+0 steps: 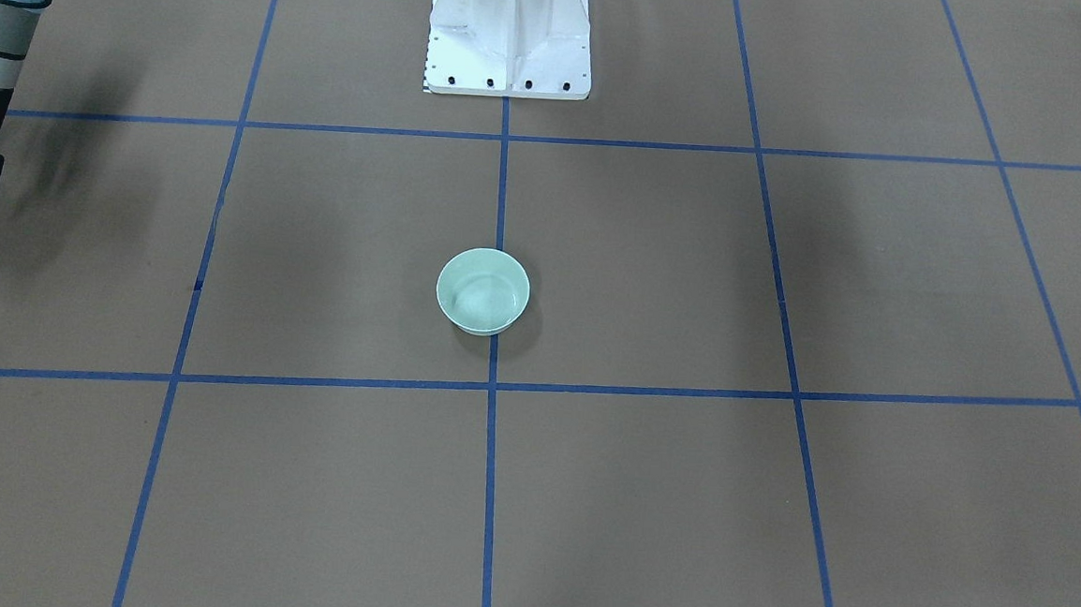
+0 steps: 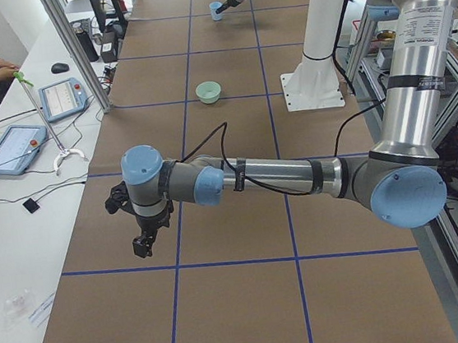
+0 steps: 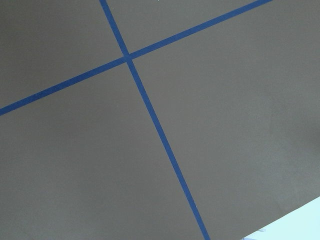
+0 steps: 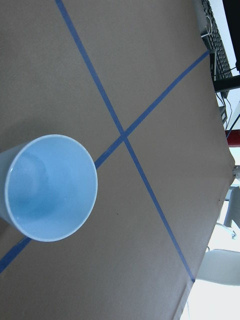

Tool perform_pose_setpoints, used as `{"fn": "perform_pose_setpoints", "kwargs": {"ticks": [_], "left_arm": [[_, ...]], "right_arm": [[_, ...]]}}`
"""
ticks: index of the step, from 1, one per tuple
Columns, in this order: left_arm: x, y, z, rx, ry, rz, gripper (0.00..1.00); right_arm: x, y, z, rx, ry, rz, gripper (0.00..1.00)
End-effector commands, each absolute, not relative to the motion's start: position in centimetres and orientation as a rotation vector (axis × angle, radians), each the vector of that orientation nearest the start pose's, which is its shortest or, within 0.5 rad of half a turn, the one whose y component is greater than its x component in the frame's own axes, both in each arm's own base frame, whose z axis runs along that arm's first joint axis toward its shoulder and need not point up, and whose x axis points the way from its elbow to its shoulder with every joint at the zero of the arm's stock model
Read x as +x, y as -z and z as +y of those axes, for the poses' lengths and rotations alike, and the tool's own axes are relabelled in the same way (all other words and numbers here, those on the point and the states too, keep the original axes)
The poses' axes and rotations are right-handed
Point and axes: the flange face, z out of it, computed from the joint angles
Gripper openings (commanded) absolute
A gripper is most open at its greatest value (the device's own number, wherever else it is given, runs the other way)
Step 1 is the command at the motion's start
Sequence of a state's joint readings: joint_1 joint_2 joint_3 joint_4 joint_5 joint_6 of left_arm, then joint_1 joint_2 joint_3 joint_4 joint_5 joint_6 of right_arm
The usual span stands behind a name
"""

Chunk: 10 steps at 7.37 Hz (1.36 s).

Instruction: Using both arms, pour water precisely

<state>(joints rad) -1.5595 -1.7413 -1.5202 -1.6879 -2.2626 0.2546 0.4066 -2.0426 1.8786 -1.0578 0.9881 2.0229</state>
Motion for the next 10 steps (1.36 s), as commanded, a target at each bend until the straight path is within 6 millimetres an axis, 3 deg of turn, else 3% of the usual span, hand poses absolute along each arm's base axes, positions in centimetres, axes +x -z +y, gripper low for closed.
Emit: {"fn": "perform_pose_setpoints", "kwargs": {"ticks": [1, 8, 9, 10], "left_arm": [[-6.3, -58.7, -57.6, 0.308, -0.336, 0.659, 1.0], [-6.3, -59.0, -57.6, 0.303, -0.336, 0.662, 1.0], [-6.3, -59.3, -57.6, 0.299, -0.334, 0.662, 1.0], [-6.3, -59.4, -57.5, 0.296, -0.333, 0.663, 1.0]], "right_arm": [[-22.6, -67.6, -30.6, 0.647, -0.92, -0.315, 1.0], [-22.6, -71.5, -31.2, 0.708, -0.903, -0.242, 0.99], [-22.7, -72.2, -31.4, 0.734, -0.9, -0.233, 0.8], [-22.8, -72.0, -31.7, 0.737, -0.903, -0.234, 0.35]]}}
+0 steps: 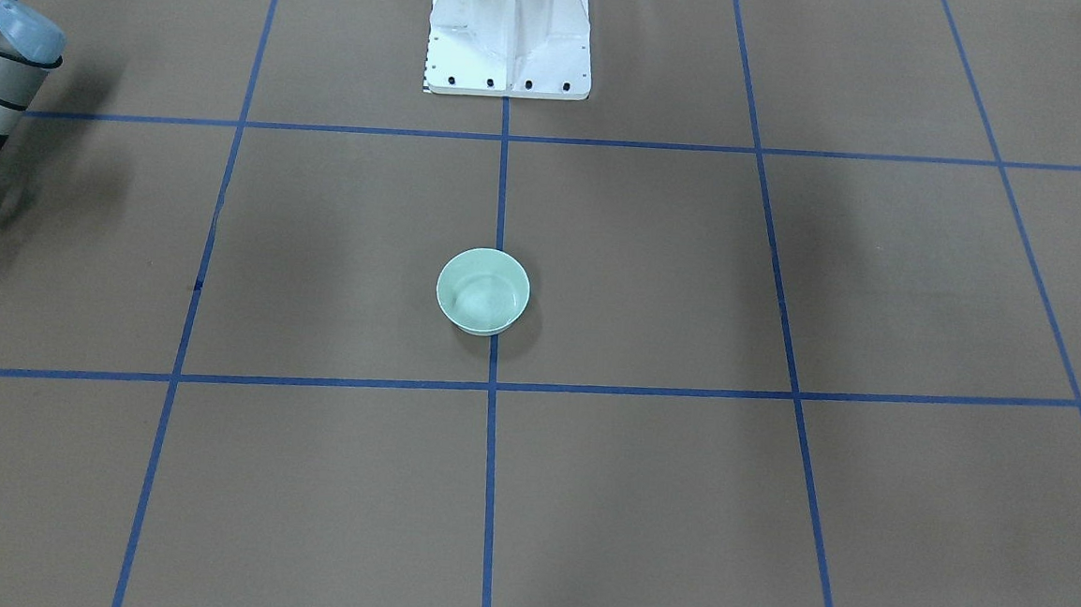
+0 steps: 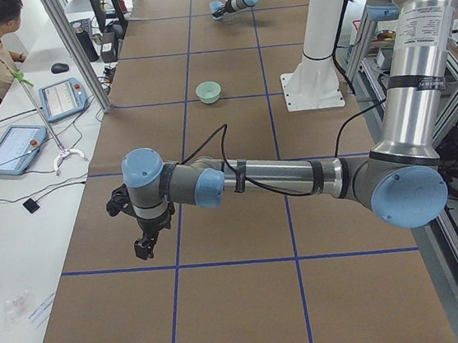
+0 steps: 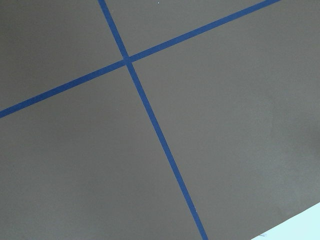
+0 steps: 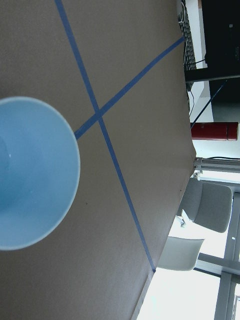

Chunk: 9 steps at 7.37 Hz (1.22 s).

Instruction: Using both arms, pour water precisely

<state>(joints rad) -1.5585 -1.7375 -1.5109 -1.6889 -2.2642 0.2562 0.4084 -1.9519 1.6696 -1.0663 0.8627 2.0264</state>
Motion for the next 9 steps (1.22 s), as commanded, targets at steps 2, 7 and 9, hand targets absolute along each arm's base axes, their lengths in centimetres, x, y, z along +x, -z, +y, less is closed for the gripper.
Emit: {"fn": "perform_pose_setpoints", "kwargs": {"ticks": [2, 7, 9], "left_arm": [[-6.3, -60.0, -57.0, 0.287, -0.33, 0.664, 1.0], [-6.0, -63.0, -54.2, 0.147, -0.227, 0.776, 1.0], [-7.8, -63.3, -53.6, 0.146, -0.189, 0.775, 1.0]], "right_arm": [[-22.1, -72.0, -32.2, 0.745, -0.91, -0.221, 0.0], [-19.3, -66.2, -36.4, 0.859, -0.714, -0.369, 0.0], [-23.8, -61.3, -39.5, 0.906, -0.611, -0.438, 0.0]]}}
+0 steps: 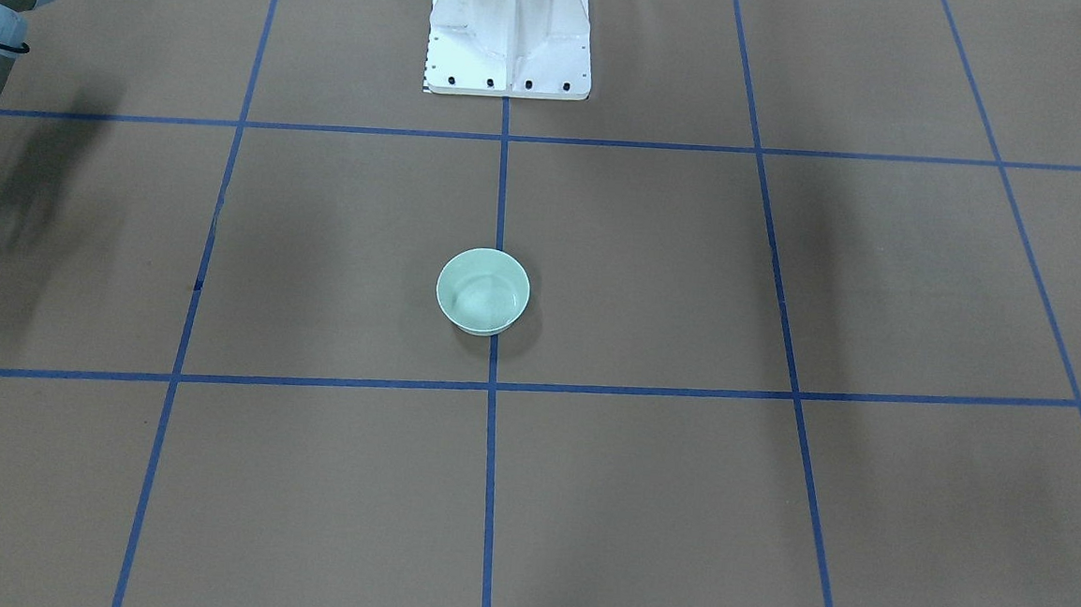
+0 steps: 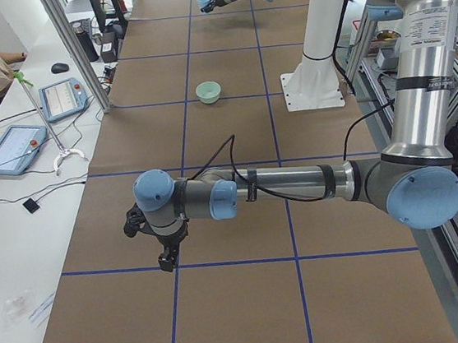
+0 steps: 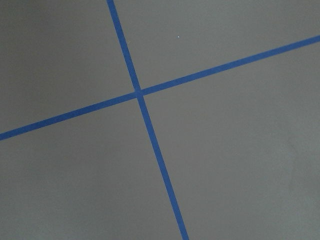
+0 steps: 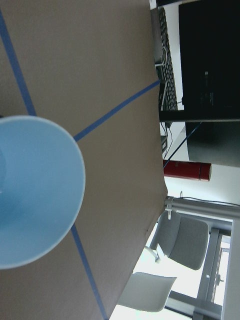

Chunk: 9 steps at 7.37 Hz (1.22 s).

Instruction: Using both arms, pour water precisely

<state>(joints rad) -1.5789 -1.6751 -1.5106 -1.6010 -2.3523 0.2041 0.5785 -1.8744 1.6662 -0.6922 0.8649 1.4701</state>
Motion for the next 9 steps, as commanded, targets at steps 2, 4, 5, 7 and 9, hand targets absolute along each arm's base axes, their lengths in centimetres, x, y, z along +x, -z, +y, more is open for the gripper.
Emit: {"fn": "perform_pose_setpoints", "kwargs": {"ticks": [2, 4, 5, 7, 9], "left_arm": [[-8.3, -63.1, -53.6, 0.155, -0.183, 0.773, 1.0], [-9.2, -63.3, -53.2, 0.161, -0.168, 0.773, 1.0], [-9.2, -63.5, -53.1, 0.154, -0.164, 0.774, 1.0], [-9.3, -63.7, -53.0, 0.151, -0.161, 0.776, 1.0], [-9.3, -63.9, -52.9, 0.147, -0.158, 0.777, 1.0]], "right_arm": [[-27.0, -57.2, -41.4, 0.937, -0.53, -0.486, 0.0], [-28.5, -52.6, -41.5, 0.948, -0.356, -0.533, 0.0], [-30.2, -49.3, -42.1, 0.961, -0.279, -0.586, 0.0], [-34.8, -43.2, -43.1, 0.976, -0.166, -0.717, 0.0], [-37.2, -40.1, -43.0, 1.038, 0.119, -0.701, 0.0]]}}
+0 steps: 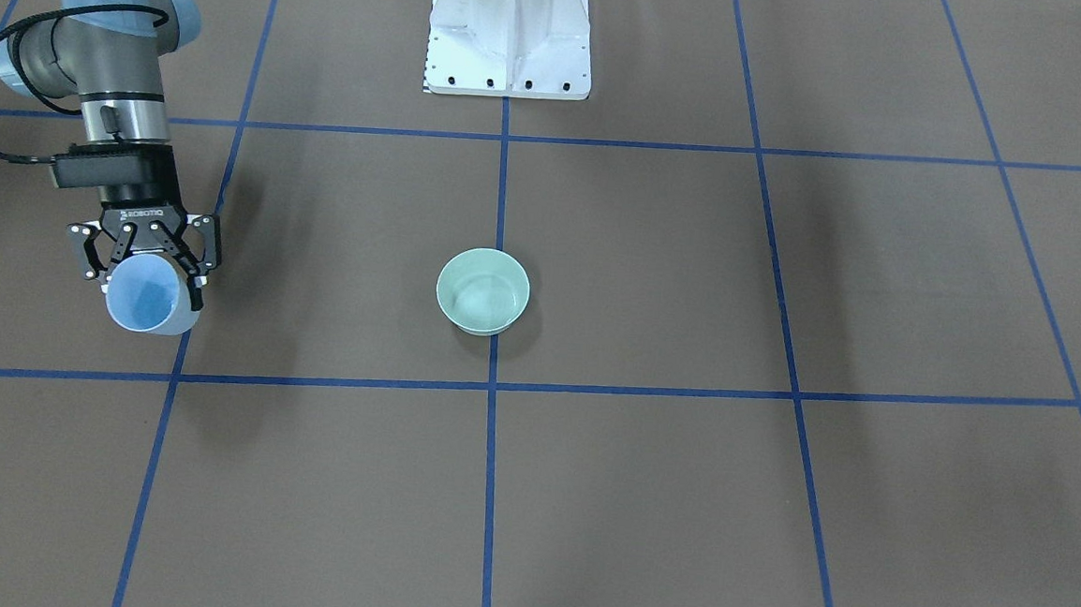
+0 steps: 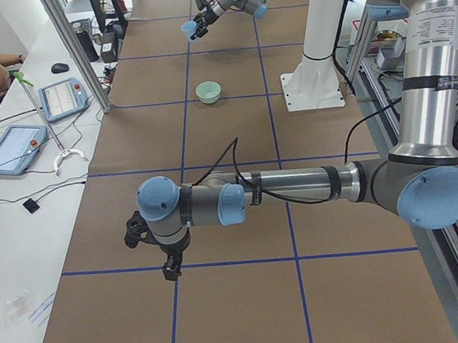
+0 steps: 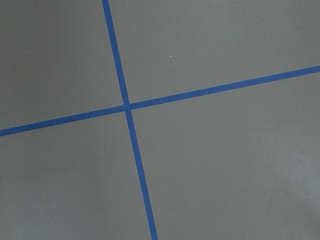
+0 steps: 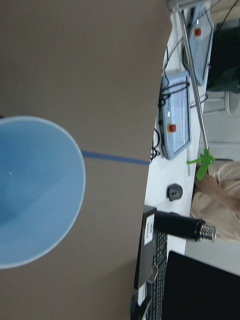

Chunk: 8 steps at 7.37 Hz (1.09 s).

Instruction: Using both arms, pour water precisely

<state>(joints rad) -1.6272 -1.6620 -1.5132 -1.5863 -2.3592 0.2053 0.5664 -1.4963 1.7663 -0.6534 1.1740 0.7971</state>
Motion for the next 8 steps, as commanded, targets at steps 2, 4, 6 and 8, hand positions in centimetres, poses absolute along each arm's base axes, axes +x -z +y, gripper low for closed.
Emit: {"fn": "perform_pose_setpoints", "kwargs": {"ticks": [2, 4, 6, 8], "left_arm": [[-9.2, -64.5, -52.1, 0.138, -0.154, 0.784, 1.0], [-9.1, -64.6, -52.0, 0.135, -0.152, 0.803, 1.0], [-9.1, -64.7, -51.9, 0.134, -0.149, 0.803, 1.0], [-9.2, -65.2, -51.3, 0.126, -0.144, 0.804, 1.0]], "right_arm": [[-37.4, -39.2, -41.5, 1.088, 0.409, -0.839, 0.0], [-39.1, -36.8, -41.1, 1.029, 0.567, -0.977, 0.0], [-42.1, -34.7, -42.0, 0.933, 0.607, -0.997, 0.0], [-45.5, -30.7, -43.0, 0.828, 0.615, -0.945, 0.0]]}}
